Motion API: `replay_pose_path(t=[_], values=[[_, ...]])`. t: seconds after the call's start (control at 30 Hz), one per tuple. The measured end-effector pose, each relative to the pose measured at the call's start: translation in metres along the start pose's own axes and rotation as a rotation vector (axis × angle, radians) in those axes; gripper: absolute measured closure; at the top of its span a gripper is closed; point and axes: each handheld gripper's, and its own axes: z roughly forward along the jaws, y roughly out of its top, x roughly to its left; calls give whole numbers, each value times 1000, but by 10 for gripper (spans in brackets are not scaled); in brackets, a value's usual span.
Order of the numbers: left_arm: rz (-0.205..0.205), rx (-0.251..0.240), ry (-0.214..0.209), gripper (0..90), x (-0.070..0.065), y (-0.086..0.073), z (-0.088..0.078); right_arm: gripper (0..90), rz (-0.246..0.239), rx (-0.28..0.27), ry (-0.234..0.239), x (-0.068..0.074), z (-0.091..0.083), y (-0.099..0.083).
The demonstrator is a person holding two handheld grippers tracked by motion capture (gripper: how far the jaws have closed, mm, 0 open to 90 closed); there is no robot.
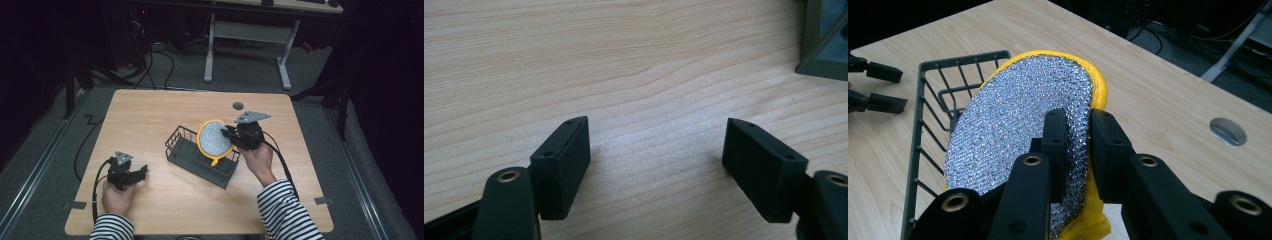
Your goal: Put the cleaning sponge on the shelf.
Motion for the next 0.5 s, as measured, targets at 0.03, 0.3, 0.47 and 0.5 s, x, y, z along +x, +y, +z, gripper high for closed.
replay_pose_path(t=[0.03, 0.3, 0.47, 0.5], values=[[0, 0, 0, 278, 0, 0, 0, 786, 12, -1, 7, 0, 0, -2], [0, 0, -1, 279, 0, 0, 0, 783, 5, 10, 13, 3, 1, -14], [1, -1, 1, 279, 0, 0, 0, 778, -10, 30, 19, 6, 2, -19], [0, -1, 1, 279, 0, 0, 0, 778, -14, 30, 21, 7, 2, -19]])
